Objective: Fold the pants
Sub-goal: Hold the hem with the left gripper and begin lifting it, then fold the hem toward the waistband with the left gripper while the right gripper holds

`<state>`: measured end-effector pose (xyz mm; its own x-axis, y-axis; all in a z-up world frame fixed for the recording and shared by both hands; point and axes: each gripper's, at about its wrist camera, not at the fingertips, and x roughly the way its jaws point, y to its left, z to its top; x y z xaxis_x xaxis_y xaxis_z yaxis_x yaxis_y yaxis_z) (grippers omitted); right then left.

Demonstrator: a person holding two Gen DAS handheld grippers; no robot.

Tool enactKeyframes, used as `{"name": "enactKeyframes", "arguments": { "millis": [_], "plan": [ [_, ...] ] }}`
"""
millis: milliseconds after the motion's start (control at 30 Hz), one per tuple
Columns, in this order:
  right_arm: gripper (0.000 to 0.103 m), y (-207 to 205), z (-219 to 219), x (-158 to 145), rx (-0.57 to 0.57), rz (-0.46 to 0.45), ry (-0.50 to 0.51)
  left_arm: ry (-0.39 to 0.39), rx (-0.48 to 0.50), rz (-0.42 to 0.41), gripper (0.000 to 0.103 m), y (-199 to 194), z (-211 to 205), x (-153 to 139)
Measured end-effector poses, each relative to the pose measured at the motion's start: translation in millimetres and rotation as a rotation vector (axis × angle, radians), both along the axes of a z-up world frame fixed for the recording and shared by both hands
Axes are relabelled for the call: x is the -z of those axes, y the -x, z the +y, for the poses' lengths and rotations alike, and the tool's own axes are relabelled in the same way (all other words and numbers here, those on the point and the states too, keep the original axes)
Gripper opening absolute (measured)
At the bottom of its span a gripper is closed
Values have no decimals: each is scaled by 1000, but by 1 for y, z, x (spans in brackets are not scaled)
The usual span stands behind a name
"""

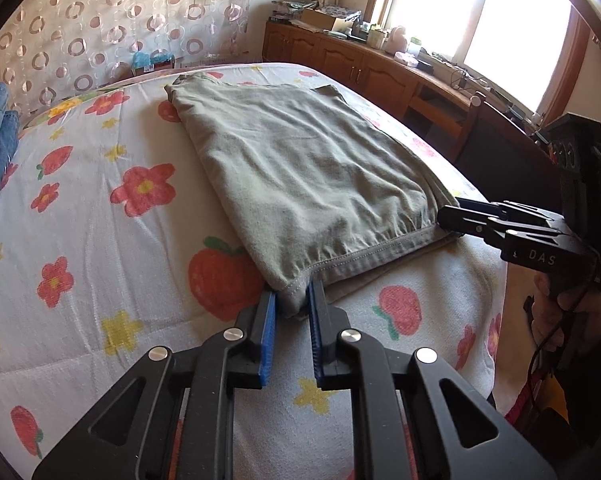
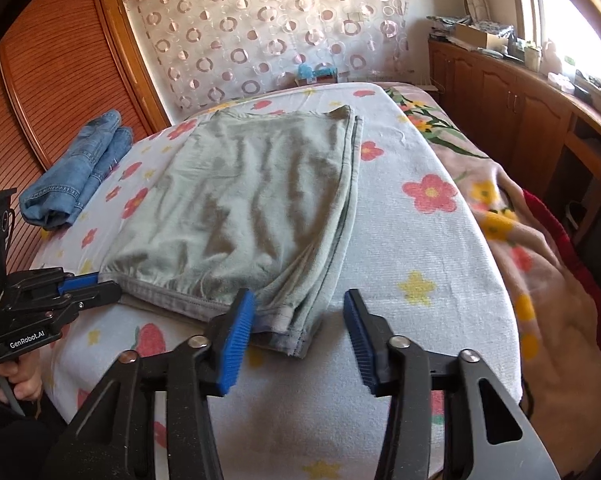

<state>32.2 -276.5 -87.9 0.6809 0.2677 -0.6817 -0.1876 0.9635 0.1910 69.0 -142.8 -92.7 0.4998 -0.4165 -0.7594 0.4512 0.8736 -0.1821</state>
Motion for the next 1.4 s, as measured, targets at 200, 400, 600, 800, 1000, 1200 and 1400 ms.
{"name": "enactKeyframes", "arguments": {
  "millis": [200, 400, 600, 800, 1000, 1200, 1400],
  "plan": [
    [31, 0, 9, 0, -16, -2, 40, 3, -4, -3, 17, 0, 0, 0],
    [26, 1, 7, 2, -27, -12, 42, 12, -7, -6, 18, 0, 1, 0],
    [10, 0, 5, 3, -64, -16, 3, 3, -4, -33, 11, 3, -1, -3],
    [9, 7, 3, -16, -79, -80, -27, 68, -9, -109, 10, 12, 8, -44],
    [9, 21, -2, -66, -107, -195, -59, 107, -4, -219, 9, 22, 18, -100],
    [9, 38, 2, -121, -152, -314, -69, 134, -16, -317, 9, 31, 35, -153],
    [9, 59, 9, -162, -199, -402, -68, 155, -32, -388, 9, 41, 53, -191]
  ]
}}
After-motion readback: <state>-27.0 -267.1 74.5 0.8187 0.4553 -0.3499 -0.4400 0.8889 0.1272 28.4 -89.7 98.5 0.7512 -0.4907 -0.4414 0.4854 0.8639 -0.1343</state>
